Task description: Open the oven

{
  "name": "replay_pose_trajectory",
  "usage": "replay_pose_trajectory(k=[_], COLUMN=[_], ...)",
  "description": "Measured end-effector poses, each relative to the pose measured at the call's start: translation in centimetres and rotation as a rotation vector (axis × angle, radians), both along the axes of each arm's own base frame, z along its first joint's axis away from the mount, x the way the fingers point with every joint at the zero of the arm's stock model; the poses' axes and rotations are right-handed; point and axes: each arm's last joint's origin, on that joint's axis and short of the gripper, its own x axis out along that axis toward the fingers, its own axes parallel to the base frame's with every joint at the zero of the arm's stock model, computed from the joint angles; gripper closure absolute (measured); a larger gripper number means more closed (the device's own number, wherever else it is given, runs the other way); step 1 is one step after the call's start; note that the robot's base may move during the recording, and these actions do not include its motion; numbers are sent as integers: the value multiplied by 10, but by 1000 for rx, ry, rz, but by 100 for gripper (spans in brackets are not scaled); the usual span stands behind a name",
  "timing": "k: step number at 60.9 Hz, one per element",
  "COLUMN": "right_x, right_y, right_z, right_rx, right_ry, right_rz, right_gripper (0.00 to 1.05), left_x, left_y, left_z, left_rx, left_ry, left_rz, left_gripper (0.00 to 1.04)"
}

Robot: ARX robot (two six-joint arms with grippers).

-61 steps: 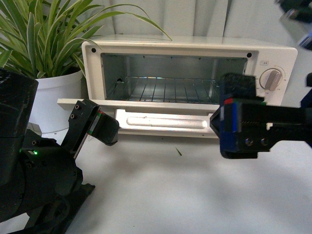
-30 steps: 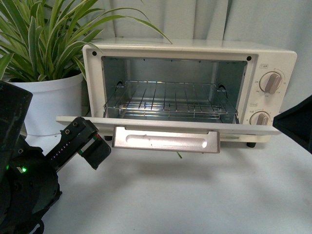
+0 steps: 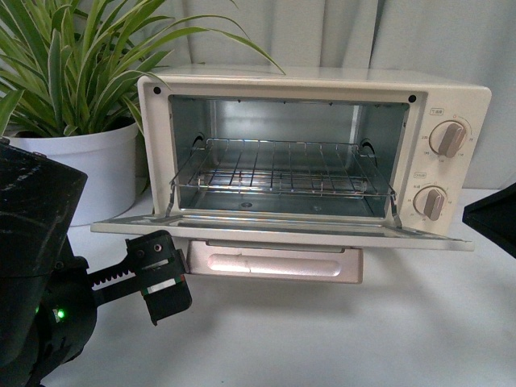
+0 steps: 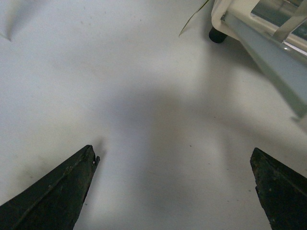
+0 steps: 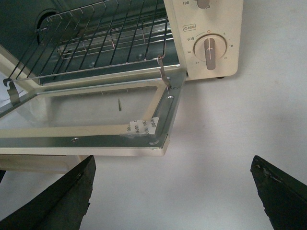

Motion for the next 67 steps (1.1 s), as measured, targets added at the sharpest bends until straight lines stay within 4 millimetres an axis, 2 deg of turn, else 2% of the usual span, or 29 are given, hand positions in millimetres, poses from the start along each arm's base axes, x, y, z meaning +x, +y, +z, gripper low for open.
replay_pose_trajectory(k=[17, 26, 47, 61, 67], right_x=[-2, -3, -4, -14, -22], right_y=[-1, -1, -3, -7, -9], right_z=[-5, -9, -6, -6, -5], right_rx=[0, 0, 8, 12, 16], right_ry=[16, 25, 13, 13, 9], right_rz=[7, 12, 23, 43, 55], right_gripper=[9, 9, 9, 9, 9], left_x=[-3, -4, -8, -29, -43], left_y=[-13, -16, -8, 5, 10], left_z=[-7, -16, -10, -6, 3], left_rx=[361, 485, 582, 565, 504], left_ry=[2, 49, 91, 66, 16], left_rz=[-124, -193, -273, -300, -313], left_gripper=[7, 7, 7, 7, 7])
